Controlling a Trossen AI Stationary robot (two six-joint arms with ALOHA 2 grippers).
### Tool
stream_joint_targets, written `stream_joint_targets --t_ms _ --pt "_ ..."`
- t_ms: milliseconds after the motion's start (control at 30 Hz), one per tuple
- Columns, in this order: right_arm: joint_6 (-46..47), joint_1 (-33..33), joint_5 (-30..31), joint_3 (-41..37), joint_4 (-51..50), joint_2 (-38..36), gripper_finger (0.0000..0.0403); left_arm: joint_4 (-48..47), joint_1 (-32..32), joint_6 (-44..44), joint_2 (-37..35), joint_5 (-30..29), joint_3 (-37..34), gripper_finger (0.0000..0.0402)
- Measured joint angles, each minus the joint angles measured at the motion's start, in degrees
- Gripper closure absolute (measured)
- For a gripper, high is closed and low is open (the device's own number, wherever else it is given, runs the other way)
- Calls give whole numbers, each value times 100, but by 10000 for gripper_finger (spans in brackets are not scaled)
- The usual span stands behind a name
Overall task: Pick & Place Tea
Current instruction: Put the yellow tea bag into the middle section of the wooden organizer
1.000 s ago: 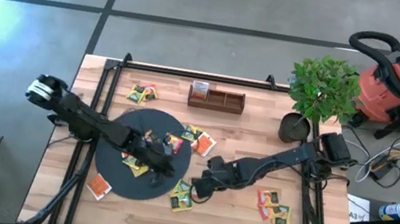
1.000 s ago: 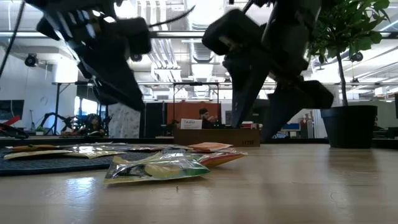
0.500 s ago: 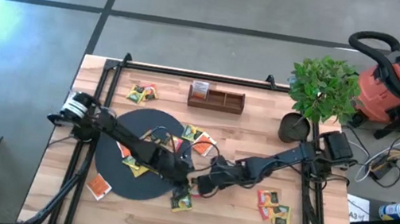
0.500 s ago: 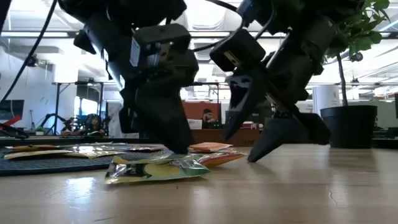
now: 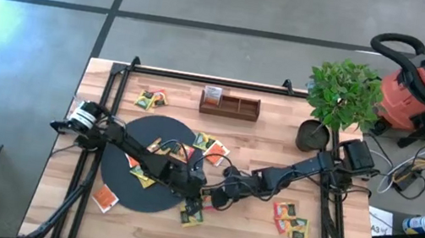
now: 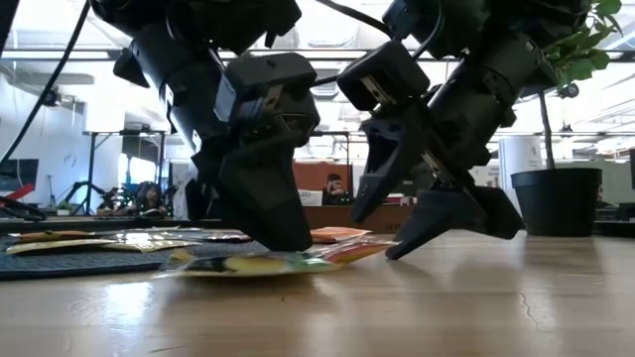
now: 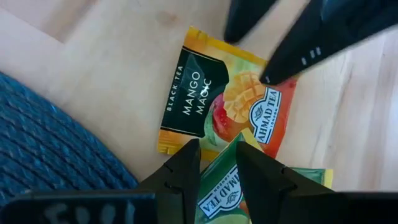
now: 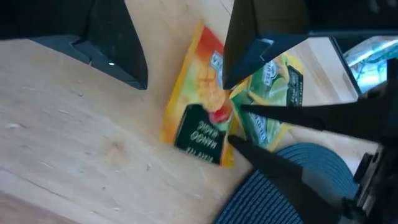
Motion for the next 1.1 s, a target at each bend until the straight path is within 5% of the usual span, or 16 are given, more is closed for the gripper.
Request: stream_joint_targets --t_ms 667,933,1100 --pt "-579 -66 116 0 87 8 386 12 30 371 -11 -197 38 294" --pt "-789 -63 309 0 77 -90 394 -769 34 564 -645 -311 245 294" --pt "-1600 1 778 -1 -6 -456 394 -1431 43 663 -1512 -884 254 294"
